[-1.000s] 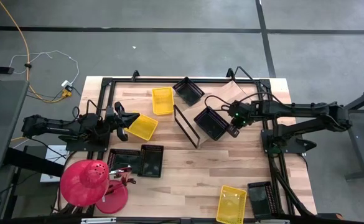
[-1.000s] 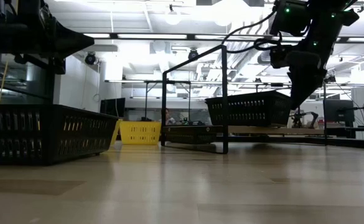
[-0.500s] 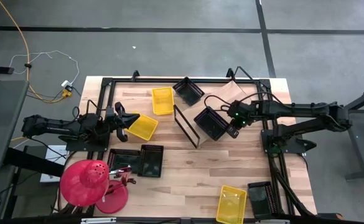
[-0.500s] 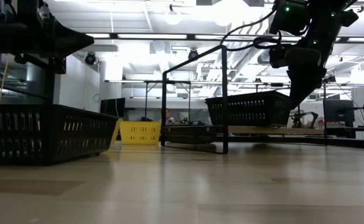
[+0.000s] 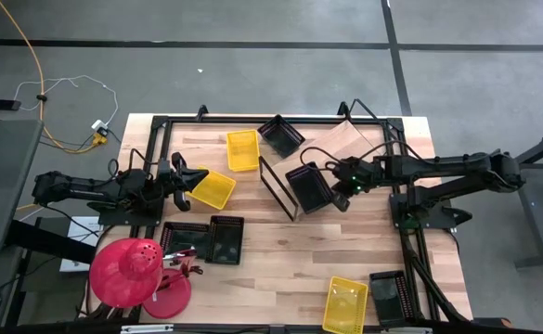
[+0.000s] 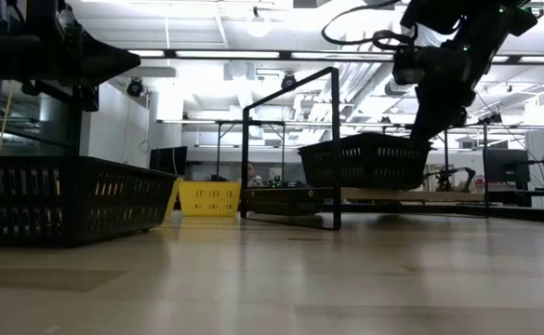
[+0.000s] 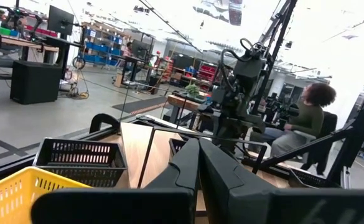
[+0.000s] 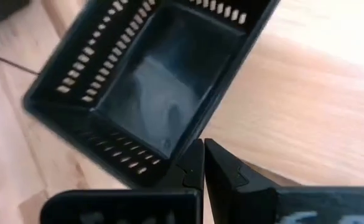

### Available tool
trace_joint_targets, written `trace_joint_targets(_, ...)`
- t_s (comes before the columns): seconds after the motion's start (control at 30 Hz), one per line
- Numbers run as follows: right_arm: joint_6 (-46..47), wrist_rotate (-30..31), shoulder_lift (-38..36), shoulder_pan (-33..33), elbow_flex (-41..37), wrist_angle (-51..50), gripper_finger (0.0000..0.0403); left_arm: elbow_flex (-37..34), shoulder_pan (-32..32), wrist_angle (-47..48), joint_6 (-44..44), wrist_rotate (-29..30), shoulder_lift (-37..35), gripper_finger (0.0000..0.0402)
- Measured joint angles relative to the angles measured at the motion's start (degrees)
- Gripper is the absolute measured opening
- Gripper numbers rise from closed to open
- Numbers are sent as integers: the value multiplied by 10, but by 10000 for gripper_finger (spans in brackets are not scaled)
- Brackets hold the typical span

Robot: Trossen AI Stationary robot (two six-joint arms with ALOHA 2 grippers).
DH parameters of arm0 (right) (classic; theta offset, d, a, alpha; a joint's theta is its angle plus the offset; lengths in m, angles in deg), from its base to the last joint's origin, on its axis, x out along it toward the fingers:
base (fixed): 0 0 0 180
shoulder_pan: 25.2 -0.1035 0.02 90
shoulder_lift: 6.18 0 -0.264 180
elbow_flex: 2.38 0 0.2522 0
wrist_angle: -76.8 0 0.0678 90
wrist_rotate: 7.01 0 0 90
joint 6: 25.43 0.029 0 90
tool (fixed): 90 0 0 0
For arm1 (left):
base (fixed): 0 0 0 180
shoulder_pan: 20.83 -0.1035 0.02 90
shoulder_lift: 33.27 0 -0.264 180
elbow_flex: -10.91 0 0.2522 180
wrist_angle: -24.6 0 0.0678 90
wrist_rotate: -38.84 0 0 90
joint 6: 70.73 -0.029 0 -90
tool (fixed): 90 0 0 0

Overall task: Stack baskets on shelf by color
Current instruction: Stack the black bin on top of the black bin on the shelf

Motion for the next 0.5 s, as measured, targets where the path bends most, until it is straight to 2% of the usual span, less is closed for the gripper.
trace_joint_targets(0.27, -5, 60, 4, 1, 0, 1, 0, 0, 0, 0, 0, 0, 0, 0)
trace_joint_targets(0.5, -33, 71, 54, 1, 0, 59, 0, 0, 0, 0, 2, 1, 0, 0)
